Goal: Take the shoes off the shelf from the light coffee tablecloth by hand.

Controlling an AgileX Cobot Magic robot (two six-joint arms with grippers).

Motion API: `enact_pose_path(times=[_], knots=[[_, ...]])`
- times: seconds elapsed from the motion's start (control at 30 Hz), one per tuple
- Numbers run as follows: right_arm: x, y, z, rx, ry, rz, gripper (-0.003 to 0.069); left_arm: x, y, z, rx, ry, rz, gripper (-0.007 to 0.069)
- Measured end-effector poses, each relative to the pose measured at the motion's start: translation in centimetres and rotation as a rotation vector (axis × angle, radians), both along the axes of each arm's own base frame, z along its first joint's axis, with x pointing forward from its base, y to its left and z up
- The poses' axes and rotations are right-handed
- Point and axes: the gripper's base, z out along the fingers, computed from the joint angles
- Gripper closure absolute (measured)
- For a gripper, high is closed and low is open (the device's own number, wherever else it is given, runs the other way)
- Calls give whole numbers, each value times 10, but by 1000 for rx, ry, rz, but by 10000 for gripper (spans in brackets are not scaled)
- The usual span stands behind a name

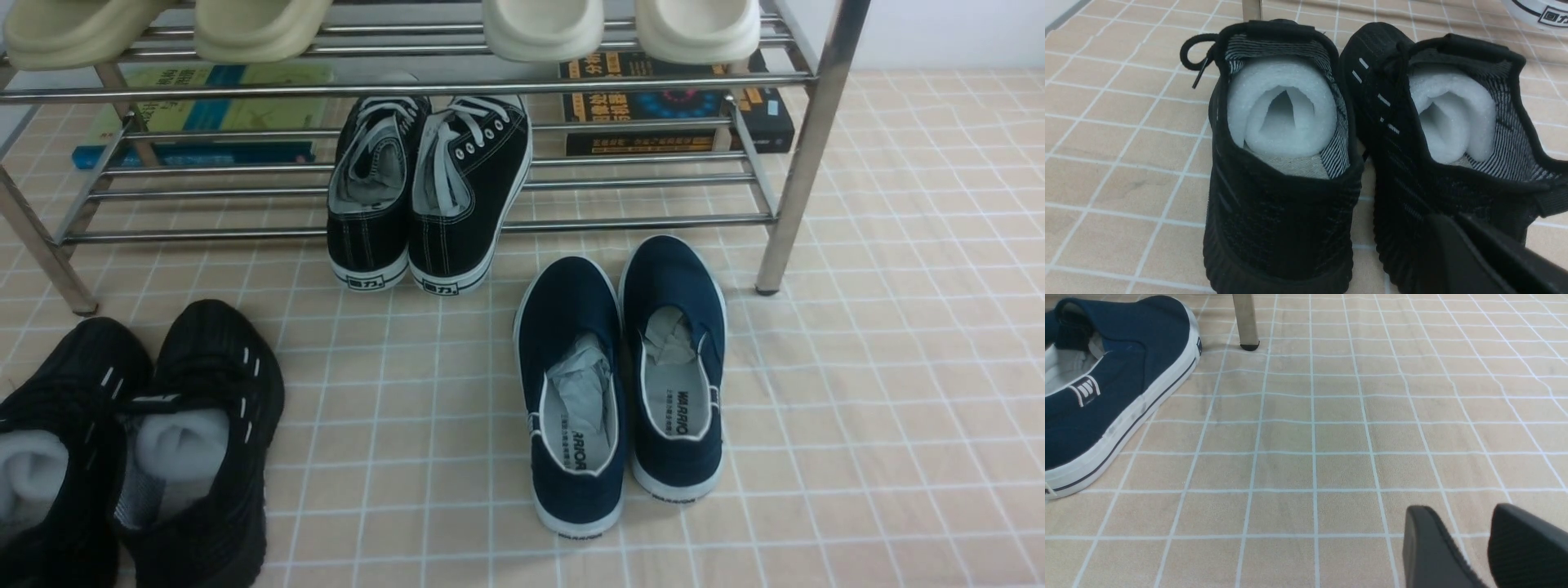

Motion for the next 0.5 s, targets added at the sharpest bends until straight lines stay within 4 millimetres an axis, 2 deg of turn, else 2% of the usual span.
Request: enact_pose_path(times=[0.5], knots=[[0,0,0,0,0,0,419,0,-3,0,22,-1,-78,557]])
